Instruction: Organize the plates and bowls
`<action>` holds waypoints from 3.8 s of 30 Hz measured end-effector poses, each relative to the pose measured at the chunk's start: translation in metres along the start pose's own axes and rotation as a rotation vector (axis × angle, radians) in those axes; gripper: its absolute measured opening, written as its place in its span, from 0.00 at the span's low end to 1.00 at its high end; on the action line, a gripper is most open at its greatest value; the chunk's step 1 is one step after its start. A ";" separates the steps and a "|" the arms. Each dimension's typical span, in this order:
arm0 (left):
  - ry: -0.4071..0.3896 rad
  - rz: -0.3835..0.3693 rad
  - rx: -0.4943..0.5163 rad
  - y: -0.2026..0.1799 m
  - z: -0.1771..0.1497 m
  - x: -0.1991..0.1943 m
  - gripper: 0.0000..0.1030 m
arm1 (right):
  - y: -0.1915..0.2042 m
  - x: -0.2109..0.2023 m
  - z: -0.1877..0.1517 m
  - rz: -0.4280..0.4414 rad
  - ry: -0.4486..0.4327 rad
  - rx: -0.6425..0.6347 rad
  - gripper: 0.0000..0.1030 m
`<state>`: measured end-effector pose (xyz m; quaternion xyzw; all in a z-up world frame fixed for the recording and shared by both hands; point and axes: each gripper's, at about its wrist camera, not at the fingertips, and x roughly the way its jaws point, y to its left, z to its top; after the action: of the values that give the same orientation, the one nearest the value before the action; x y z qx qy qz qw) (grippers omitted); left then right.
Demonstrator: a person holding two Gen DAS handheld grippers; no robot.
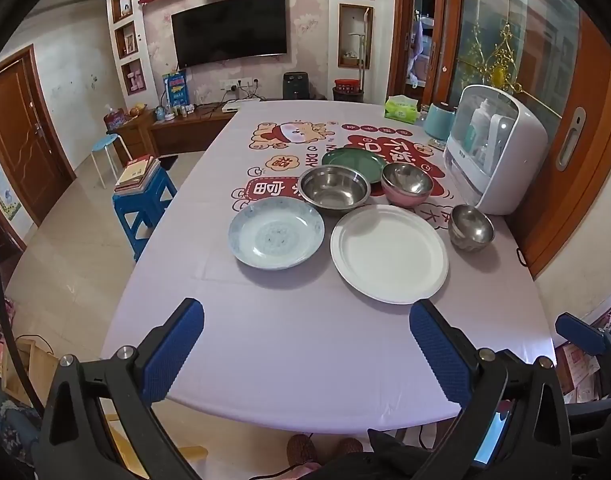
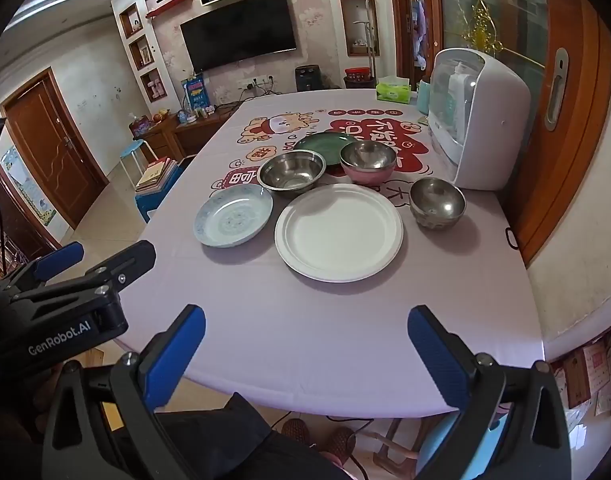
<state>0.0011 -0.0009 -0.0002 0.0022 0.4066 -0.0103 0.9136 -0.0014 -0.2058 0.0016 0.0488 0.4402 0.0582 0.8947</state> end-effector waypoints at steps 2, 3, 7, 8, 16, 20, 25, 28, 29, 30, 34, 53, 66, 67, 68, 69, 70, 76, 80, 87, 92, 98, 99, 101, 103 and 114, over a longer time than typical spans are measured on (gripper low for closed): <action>-0.002 -0.001 0.002 -0.004 0.000 -0.005 0.99 | 0.000 0.000 0.000 0.002 -0.001 -0.001 0.99; -0.002 -0.002 0.002 -0.004 -0.001 -0.004 0.99 | 0.000 0.000 0.000 0.002 0.000 -0.001 0.99; -0.003 0.000 0.003 -0.006 -0.001 -0.004 0.99 | 0.000 0.000 0.000 0.002 0.000 -0.001 0.99; -0.003 0.000 0.003 -0.005 -0.001 -0.004 0.99 | 0.000 0.000 0.000 0.002 0.000 -0.001 0.99; -0.004 -0.001 0.003 -0.005 -0.001 -0.005 0.99 | 0.002 0.001 -0.001 0.002 0.000 -0.001 0.99; -0.004 0.000 0.002 -0.005 -0.001 -0.005 0.99 | 0.003 0.001 -0.001 0.001 0.000 -0.001 0.99; -0.006 -0.001 0.002 -0.005 -0.001 -0.005 0.99 | 0.005 0.001 -0.002 0.000 0.000 -0.001 0.99; -0.005 -0.001 0.002 -0.006 -0.001 -0.005 0.99 | 0.008 0.000 -0.001 0.000 0.002 -0.001 0.99; -0.005 -0.001 0.002 -0.006 -0.001 -0.005 0.99 | 0.009 0.000 -0.001 0.000 0.002 -0.001 0.99; -0.005 -0.003 0.001 -0.006 -0.001 -0.005 0.99 | 0.010 -0.001 -0.001 -0.002 0.001 -0.002 0.99; -0.006 -0.013 0.001 -0.005 0.000 -0.004 0.99 | 0.012 -0.002 0.000 -0.013 -0.010 -0.007 0.99; -0.002 -0.087 0.010 0.028 -0.001 0.004 0.99 | 0.020 -0.027 -0.019 -0.055 -0.132 0.060 0.99; 0.068 -0.139 -0.038 0.036 -0.005 0.026 0.99 | -0.005 -0.027 -0.026 -0.062 -0.126 0.167 0.99; 0.072 -0.136 -0.042 0.035 -0.004 0.028 0.99 | -0.008 -0.024 -0.024 -0.059 -0.121 0.171 0.99; 0.078 -0.136 -0.048 0.034 -0.003 0.031 0.99 | -0.011 -0.021 -0.023 -0.058 -0.114 0.176 0.99; 0.085 -0.138 -0.054 0.034 -0.002 0.035 0.99 | -0.015 -0.018 -0.020 -0.055 -0.109 0.182 0.99; 0.091 -0.141 -0.061 0.033 -0.001 0.038 0.99 | -0.020 -0.015 -0.016 -0.051 -0.107 0.189 0.99; 0.098 -0.155 -0.093 0.023 0.017 0.058 0.99 | -0.051 0.005 0.011 -0.029 -0.121 0.234 0.99; 0.123 -0.158 -0.111 0.011 0.031 0.080 0.99 | -0.071 0.021 0.028 -0.024 -0.114 0.251 0.99; 0.195 -0.150 -0.130 -0.008 0.048 0.126 0.99 | -0.105 0.060 0.050 0.019 -0.087 0.290 0.99; 0.249 -0.146 -0.144 -0.019 0.049 0.162 0.99 | -0.126 0.093 0.060 0.040 -0.052 0.305 0.99; 0.289 -0.130 -0.153 -0.029 0.048 0.207 0.99 | -0.144 0.139 0.067 0.055 0.001 0.305 0.93; 0.292 -0.133 -0.155 -0.031 0.047 0.216 0.99 | -0.146 0.147 0.068 0.058 0.009 0.306 0.93; 0.290 -0.146 -0.158 -0.034 0.045 0.230 0.98 | -0.151 0.164 0.067 0.062 0.026 0.310 0.92; 0.290 -0.140 -0.145 -0.041 0.044 0.243 0.98 | -0.154 0.180 0.067 0.060 0.047 0.311 0.89; 0.350 -0.120 -0.141 -0.052 0.038 0.313 0.91 | -0.163 0.249 0.060 0.080 0.136 0.299 0.70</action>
<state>0.2380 -0.0582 -0.2067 -0.0843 0.5583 -0.0357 0.8246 0.2065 -0.3327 -0.1794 0.1951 0.5011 0.0309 0.8425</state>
